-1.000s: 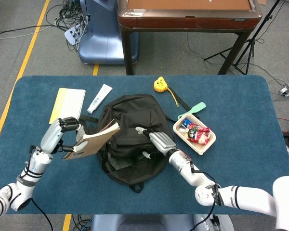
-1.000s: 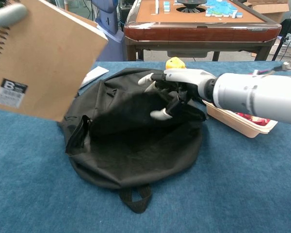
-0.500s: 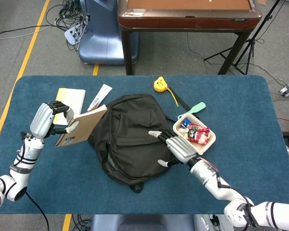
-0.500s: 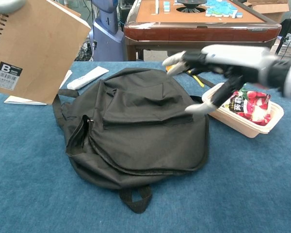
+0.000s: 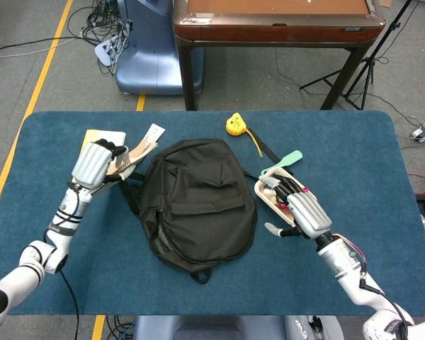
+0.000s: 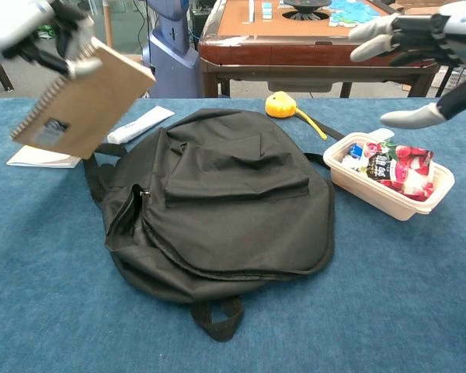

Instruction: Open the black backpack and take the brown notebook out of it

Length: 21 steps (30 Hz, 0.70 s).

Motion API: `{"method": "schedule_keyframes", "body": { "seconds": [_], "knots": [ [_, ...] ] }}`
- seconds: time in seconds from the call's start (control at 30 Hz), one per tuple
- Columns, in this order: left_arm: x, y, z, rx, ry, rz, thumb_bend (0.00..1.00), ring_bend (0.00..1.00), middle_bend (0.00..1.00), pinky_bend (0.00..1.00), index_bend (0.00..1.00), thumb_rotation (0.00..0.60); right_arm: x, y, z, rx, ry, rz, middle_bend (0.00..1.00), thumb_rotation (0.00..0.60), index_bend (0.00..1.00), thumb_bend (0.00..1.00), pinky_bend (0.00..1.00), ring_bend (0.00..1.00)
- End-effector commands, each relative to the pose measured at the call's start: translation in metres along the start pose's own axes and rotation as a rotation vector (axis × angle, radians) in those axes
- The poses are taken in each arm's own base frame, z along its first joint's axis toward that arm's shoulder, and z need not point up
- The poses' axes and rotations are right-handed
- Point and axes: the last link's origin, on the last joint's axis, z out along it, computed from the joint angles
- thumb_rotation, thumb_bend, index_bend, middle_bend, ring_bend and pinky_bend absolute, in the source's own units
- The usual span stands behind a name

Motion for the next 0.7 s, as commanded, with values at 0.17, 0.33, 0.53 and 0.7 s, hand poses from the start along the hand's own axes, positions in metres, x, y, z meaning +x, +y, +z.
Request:
{"method": "schedule_keyframes", "body": {
  "seconds": [0.17, 0.33, 0.53, 0.7],
  "knots": [
    [-0.042, 0.04, -0.025, -0.004, -0.268, -0.049, 0.28, 0.5, 0.51, 0.56, 0.43, 0.6, 0.009, 0.008, -0.007, -0.041, 0.03, 0.019, 0.11, 0.6, 0.0, 0.26, 0.08, 0.01],
    [-0.029, 0.065, -0.04, 0.046, -0.377, -0.167, 0.25, 0.33, 0.28, 0.49, 0.17, 0.6, 0.015, 0.017, -0.013, -0.081, 0.048, 0.01, 0.11, 0.6, 0.0, 0.26, 0.08, 0.01],
    [-0.004, 0.076, -0.058, 0.065, -0.389, -0.217, 0.22, 0.23, 0.17, 0.4, 0.08, 0.6, 0.024, 0.033, -0.023, -0.147, 0.08, -0.005, 0.12, 0.6, 0.0, 0.26, 0.08, 0.01],
    [0.015, 0.063, -0.078, 0.116, -0.346, -0.197, 0.22, 0.23, 0.16, 0.37, 0.08, 0.6, 0.031, 0.051, -0.039, -0.222, 0.104, -0.054, 0.13, 0.6, 0.0, 0.26, 0.08, 0.01]
  ]
}}
